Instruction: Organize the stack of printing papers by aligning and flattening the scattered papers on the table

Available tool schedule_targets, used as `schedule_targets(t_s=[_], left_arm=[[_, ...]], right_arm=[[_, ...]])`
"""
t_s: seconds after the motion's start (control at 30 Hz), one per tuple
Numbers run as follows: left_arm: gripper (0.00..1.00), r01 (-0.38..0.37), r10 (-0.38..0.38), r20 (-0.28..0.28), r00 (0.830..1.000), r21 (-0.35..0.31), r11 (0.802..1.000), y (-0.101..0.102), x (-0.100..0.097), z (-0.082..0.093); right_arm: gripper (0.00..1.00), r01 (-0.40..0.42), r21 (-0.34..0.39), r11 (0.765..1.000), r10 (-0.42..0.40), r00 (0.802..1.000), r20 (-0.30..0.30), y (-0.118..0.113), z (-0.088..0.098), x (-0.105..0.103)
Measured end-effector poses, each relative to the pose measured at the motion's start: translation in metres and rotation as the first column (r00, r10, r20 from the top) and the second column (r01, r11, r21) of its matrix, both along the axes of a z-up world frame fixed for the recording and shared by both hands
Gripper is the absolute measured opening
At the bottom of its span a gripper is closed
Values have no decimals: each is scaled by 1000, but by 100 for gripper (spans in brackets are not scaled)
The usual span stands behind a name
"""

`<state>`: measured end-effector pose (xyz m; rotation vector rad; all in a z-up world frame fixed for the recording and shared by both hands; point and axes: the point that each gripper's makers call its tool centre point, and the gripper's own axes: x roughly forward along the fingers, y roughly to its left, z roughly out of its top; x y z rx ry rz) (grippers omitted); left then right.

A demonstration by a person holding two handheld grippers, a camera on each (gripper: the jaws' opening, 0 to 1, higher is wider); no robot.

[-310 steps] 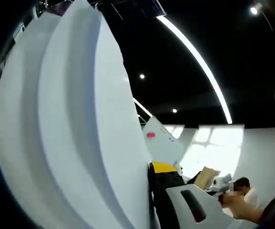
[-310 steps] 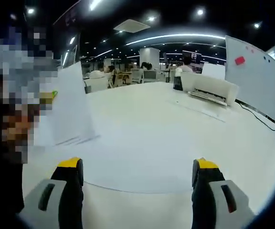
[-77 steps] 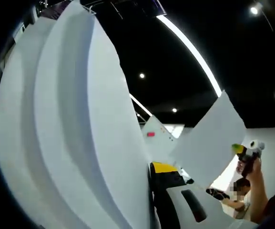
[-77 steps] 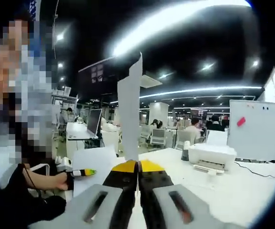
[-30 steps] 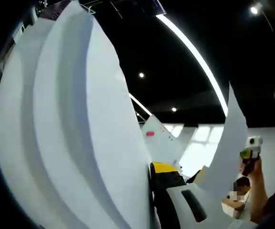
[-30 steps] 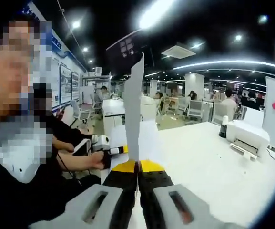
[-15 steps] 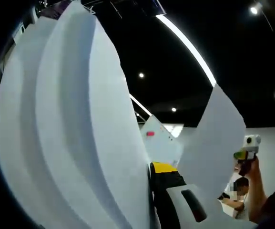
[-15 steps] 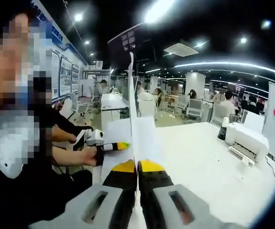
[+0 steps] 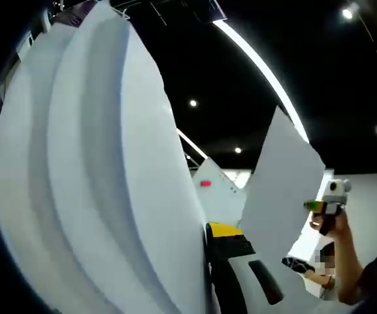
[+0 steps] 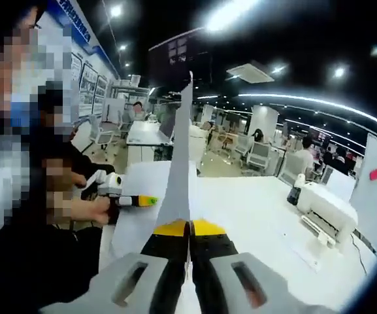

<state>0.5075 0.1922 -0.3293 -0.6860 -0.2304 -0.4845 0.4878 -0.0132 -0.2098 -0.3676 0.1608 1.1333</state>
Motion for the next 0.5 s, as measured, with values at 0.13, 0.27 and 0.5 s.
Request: schedule_targets(t_s=[0.13, 0.27, 0.5], left_arm=[[8, 1, -1, 0, 1000, 5, 1000, 0, 0, 0], [8, 1, -1, 1, 1000, 5, 1000, 0, 0, 0], [9, 4, -4, 0, 1000, -3, 1000, 1, 0, 0]], right_arm=[[0, 12, -29, 1000, -11, 1000, 26, 8, -4, 17], [0, 5, -39, 999, -4, 1000, 21, 15, -8, 27], [0, 7, -60, 998, -5, 1000, 26, 24, -9, 44]])
